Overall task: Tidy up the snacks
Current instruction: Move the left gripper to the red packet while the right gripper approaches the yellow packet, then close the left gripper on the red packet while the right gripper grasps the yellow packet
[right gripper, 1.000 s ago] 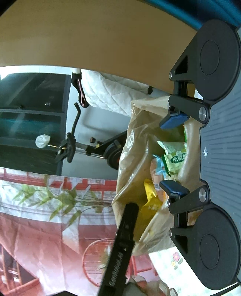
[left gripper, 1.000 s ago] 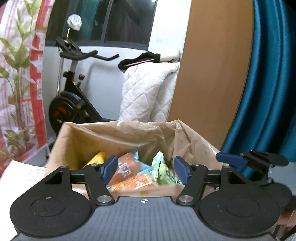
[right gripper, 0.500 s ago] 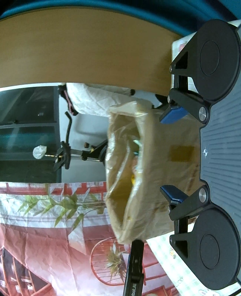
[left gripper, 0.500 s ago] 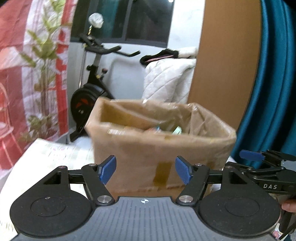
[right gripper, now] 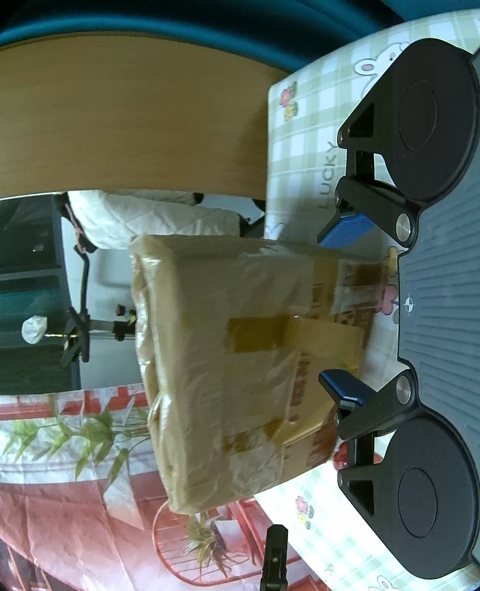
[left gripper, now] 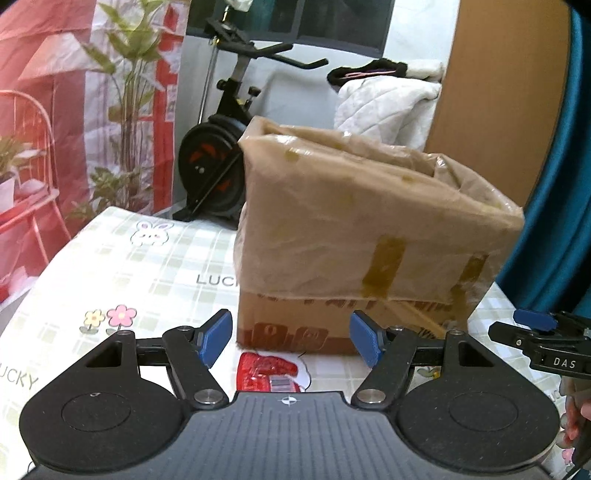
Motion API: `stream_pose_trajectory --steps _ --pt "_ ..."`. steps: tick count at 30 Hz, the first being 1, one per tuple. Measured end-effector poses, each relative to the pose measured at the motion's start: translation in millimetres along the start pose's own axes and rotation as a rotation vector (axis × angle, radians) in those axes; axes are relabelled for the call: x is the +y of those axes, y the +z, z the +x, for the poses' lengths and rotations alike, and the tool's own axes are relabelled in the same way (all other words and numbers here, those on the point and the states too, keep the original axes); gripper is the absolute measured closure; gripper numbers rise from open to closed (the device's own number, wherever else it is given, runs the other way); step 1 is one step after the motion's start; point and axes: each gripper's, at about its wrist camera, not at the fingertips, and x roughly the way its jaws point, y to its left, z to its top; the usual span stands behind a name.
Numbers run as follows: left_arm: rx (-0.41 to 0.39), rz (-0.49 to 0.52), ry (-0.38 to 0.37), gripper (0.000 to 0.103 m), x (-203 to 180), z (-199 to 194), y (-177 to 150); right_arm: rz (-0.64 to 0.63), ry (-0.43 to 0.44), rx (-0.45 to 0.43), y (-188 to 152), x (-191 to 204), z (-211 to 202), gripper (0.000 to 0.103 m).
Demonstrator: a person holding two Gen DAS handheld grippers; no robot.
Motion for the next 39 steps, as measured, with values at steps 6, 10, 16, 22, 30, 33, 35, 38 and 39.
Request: stream_pose_trajectory --steps 6,10,16,22,30,33,35,38,39 --pt "0.022 -0.011 0.014 0.031 4.0 4.4 -5.4 0.01 -0.004 0.03 -9.6 -3.3 9.7 0.033" --pt "0.038 -0.012 0.025 0.031 5.1 6.7 -9.8 0.031 -0.003 0.042 -20.1 -12.9 18.1 0.034" --pt "0.076 -0.035 0.025 0.031 11.0 13.3 -17.2 0.053 -0.02 0.137 -48.1 -27.3 39.3 0.035" --pt "0.123 -0.055 0.037 0.031 17.5 22.4 -25.3 0.047 -0.011 0.183 -61.7 -20.5 56.4 0.036" --pt "0.149 -0.065 0.034 0.031 25.6 28.0 -30.7 -0.118 -0.024 0.203 -60.4 -3.3 54.7 0.034" --pt "0.157 -0.077 0.024 0.031 27.4 30.3 -33.0 -0.188 -0.016 0.226 -61.6 -2.3 51.3 0.032" --pt "0.161 -0.079 0.019 0.031 25.7 31.0 -35.7 -0.23 -0.021 0.237 -62.0 -2.4 51.3 0.032" --pt "0.164 -0.08 0.01 0.031 25.1 31.4 -38.0 -0.272 -0.057 0.255 -61.0 -3.2 54.2 0.032" --pt "0.164 -0.079 0.007 0.031 25.1 31.0 -38.6 -0.281 -0.061 0.255 -60.7 -3.7 54.6 0.032"
